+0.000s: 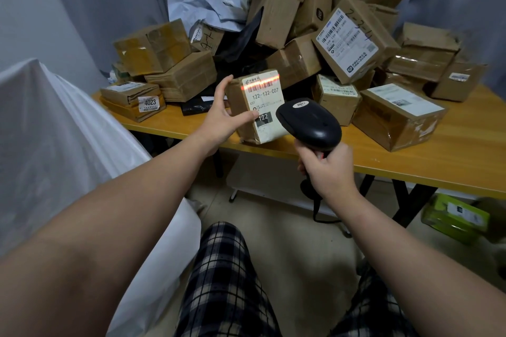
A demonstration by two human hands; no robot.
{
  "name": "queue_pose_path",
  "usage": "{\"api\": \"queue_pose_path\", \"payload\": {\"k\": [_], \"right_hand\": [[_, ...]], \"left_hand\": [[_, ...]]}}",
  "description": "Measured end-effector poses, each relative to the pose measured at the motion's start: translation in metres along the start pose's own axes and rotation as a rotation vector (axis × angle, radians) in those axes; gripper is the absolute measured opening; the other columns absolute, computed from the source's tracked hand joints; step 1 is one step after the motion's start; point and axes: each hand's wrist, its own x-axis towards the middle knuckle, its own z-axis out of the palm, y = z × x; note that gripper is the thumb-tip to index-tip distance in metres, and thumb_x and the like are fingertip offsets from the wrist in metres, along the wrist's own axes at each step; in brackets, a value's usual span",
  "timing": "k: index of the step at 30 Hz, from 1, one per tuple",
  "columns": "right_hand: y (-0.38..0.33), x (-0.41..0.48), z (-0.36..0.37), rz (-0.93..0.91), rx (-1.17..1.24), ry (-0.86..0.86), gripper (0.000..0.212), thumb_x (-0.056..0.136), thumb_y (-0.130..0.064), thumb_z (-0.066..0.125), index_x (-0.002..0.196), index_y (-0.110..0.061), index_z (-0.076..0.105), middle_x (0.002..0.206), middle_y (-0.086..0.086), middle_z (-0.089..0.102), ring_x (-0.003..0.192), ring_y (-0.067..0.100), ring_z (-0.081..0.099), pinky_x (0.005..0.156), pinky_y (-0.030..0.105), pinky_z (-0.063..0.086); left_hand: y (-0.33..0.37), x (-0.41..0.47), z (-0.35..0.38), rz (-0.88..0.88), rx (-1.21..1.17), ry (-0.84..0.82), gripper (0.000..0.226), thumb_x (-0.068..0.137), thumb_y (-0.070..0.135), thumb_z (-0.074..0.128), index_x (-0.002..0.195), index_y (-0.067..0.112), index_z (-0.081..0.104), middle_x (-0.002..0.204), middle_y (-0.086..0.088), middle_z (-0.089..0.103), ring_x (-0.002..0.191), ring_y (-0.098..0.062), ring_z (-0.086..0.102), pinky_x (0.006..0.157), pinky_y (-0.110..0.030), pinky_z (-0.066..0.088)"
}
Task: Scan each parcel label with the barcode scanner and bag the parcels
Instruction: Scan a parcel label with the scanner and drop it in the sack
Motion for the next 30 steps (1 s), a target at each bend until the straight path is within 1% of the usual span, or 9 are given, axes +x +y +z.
{"api": "queue_pose_path", "payload": {"k": [4, 8, 10, 13, 16, 19, 22, 27, 30], "right_hand": [[0.008, -0.006, 0.003, -0.010, 0.008, 0.016, 0.005, 0.080, -0.023, 0.068, 0.080, -0.018, 0.066, 0.060, -0.001, 0.062, 0.060, 0.019, 0.064, 0.059, 0.045, 0.055], [0.014, 0.002, 0.008, -0.002, -0.017, 0.037, 0.026, 0.078, -0.027, 0.067, 0.083, -0.002, 0.066, 0.063, 0.010, 0.062, 0.065, 0.027, 0.063, 0.059, 0.038, 0.051], [0.016, 0.010, 0.009, -0.012, -0.036, 0.038, 0.021, 0.081, -0.022, 0.070, 0.082, -0.001, 0.066, 0.064, 0.009, 0.061, 0.067, 0.020, 0.063, 0.060, 0.029, 0.048], [0.018, 0.019, 0.010, -0.006, -0.074, 0.048, 0.016, 0.083, -0.015, 0.071, 0.077, -0.001, 0.064, 0.059, 0.002, 0.057, 0.060, 0.007, 0.056, 0.056, 0.016, 0.041], [0.019, 0.021, 0.011, 0.000, -0.072, 0.052, 0.015, 0.082, -0.012, 0.071, 0.073, -0.003, 0.062, 0.056, -0.004, 0.053, 0.056, 0.003, 0.053, 0.054, 0.012, 0.039], [0.018, 0.016, 0.011, -0.029, -0.046, 0.057, 0.020, 0.078, -0.022, 0.070, 0.080, -0.003, 0.066, 0.061, 0.000, 0.061, 0.064, 0.010, 0.063, 0.057, 0.023, 0.049], [0.017, 0.012, 0.010, -0.040, -0.046, 0.059, 0.031, 0.076, -0.033, 0.065, 0.086, -0.004, 0.068, 0.065, 0.005, 0.065, 0.067, 0.020, 0.067, 0.061, 0.038, 0.056], [0.021, 0.006, 0.008, -0.061, -0.011, 0.085, 0.037, 0.076, -0.033, 0.066, 0.088, 0.002, 0.067, 0.068, 0.015, 0.065, 0.065, 0.027, 0.065, 0.061, 0.049, 0.054], [0.023, 0.002, 0.008, -0.038, 0.018, 0.102, 0.040, 0.073, -0.039, 0.065, 0.083, 0.000, 0.065, 0.068, 0.016, 0.065, 0.065, 0.028, 0.065, 0.062, 0.049, 0.055]], "left_hand": [[-0.003, 0.003, 0.003, -0.014, -0.017, 0.028, 0.085, 0.087, 0.003, 0.066, 0.148, 0.032, 0.014, 0.115, 0.009, 0.051, 0.099, -0.001, 0.054, 0.065, -0.006, 0.047], [-0.002, 0.009, 0.014, -0.032, -0.052, 0.049, 0.085, 0.085, 0.000, 0.063, 0.145, 0.033, 0.014, 0.116, 0.009, 0.048, 0.105, -0.007, 0.052, 0.073, -0.014, 0.045], [0.000, 0.010, 0.018, -0.051, -0.060, 0.063, 0.087, 0.078, 0.017, 0.073, 0.139, 0.041, 0.016, 0.132, -0.003, 0.046, 0.120, -0.019, 0.050, 0.082, -0.023, 0.048], [0.007, 0.009, 0.023, -0.061, -0.006, 0.110, 0.098, 0.053, 0.052, 0.080, 0.127, 0.051, 0.017, 0.140, -0.009, 0.041, 0.125, -0.026, 0.047, 0.100, -0.041, 0.047], [0.008, 0.011, 0.026, -0.032, 0.010, 0.132, 0.095, 0.054, 0.052, 0.081, 0.126, 0.048, 0.020, 0.138, -0.008, 0.044, 0.123, -0.024, 0.051, 0.101, -0.045, 0.048], [0.004, 0.014, 0.030, 0.004, -0.010, 0.158, 0.086, 0.064, 0.035, 0.083, 0.128, 0.042, 0.026, 0.135, -0.008, 0.047, 0.122, -0.025, 0.053, 0.095, -0.040, 0.053], [0.003, 0.013, 0.033, 0.010, -0.017, 0.202, 0.083, 0.056, 0.047, 0.083, 0.120, 0.055, 0.030, 0.134, -0.007, 0.048, 0.121, -0.026, 0.054, 0.095, -0.043, 0.053], [0.002, 0.015, 0.036, 0.015, -0.004, 0.211, 0.086, 0.055, 0.049, 0.081, 0.124, 0.051, 0.029, 0.134, -0.007, 0.048, 0.121, -0.023, 0.052, 0.098, -0.044, 0.050], [0.001, 0.017, 0.036, 0.016, -0.016, 0.210, 0.085, 0.056, 0.047, 0.082, 0.122, 0.053, 0.030, 0.134, -0.008, 0.048, 0.120, -0.025, 0.054, 0.095, -0.045, 0.052]]}}
